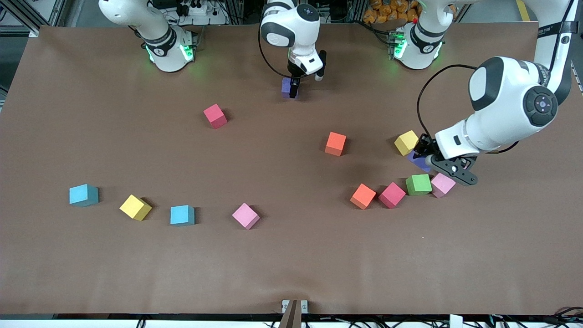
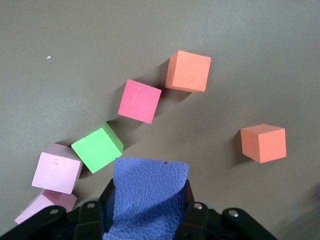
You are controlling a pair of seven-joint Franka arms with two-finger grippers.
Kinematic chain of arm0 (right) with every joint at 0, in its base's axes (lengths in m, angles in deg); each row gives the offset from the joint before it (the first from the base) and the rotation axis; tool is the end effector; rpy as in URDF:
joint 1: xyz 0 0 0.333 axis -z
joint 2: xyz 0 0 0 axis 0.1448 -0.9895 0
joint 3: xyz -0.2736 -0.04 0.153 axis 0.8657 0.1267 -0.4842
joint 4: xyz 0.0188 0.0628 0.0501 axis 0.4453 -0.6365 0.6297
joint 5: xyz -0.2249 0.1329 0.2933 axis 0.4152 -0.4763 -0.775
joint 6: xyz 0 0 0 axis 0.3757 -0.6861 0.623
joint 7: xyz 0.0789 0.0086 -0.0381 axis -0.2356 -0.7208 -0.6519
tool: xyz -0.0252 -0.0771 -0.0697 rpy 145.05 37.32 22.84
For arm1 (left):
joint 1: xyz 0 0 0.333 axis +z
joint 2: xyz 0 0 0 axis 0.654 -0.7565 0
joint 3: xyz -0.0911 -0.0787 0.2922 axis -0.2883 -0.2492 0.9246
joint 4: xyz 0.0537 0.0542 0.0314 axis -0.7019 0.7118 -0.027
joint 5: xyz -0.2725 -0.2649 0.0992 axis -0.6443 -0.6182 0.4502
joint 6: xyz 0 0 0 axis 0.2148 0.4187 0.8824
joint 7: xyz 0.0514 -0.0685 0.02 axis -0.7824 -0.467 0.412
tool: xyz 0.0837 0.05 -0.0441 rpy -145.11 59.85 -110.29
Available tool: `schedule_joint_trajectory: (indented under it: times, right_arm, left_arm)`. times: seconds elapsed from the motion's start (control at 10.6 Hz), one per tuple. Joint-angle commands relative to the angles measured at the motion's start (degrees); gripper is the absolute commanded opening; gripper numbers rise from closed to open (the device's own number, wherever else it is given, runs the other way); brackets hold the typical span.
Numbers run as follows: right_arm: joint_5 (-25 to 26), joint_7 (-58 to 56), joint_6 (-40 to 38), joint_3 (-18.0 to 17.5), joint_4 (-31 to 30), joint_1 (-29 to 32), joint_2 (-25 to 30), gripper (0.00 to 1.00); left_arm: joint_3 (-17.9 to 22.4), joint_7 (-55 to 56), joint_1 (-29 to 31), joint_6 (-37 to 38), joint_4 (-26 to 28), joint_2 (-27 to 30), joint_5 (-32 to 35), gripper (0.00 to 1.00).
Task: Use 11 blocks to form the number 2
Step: 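Set down the purple block and open the right gripper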
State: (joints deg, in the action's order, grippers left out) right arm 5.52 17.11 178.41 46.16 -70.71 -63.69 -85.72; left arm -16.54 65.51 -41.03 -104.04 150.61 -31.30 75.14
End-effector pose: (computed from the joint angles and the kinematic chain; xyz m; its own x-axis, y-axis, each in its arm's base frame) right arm 0.1818 0.5514 0.2134 0.1596 0.9807 -0.1128 0.9832 -0.1476 0.1075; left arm 0.5748 -0.1328 0.4129 0.8702 -0.4926 0.0086 -0.4876 -0.8585 0.1589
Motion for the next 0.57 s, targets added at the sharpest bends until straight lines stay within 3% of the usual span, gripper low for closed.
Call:
schedule_joint_trajectory:
  times: [0.0, 0.47]
  right_arm:
    - [1.7, 0.5, -0.6, -0.1, -2.1, 0.8, 3.1, 1.00]
    - [1.7, 0.6, -3.8, -0.1, -3.4, 0.8, 6.8, 1.00]
  left_arm:
    - [-2.7, -1.2, -0.1, 1.3, 0.0, 0.6, 4.9, 0.25]
    - [-6.5, -2.5, 0.0, 1.2, 3.3, 1.1, 5.6, 0.24]
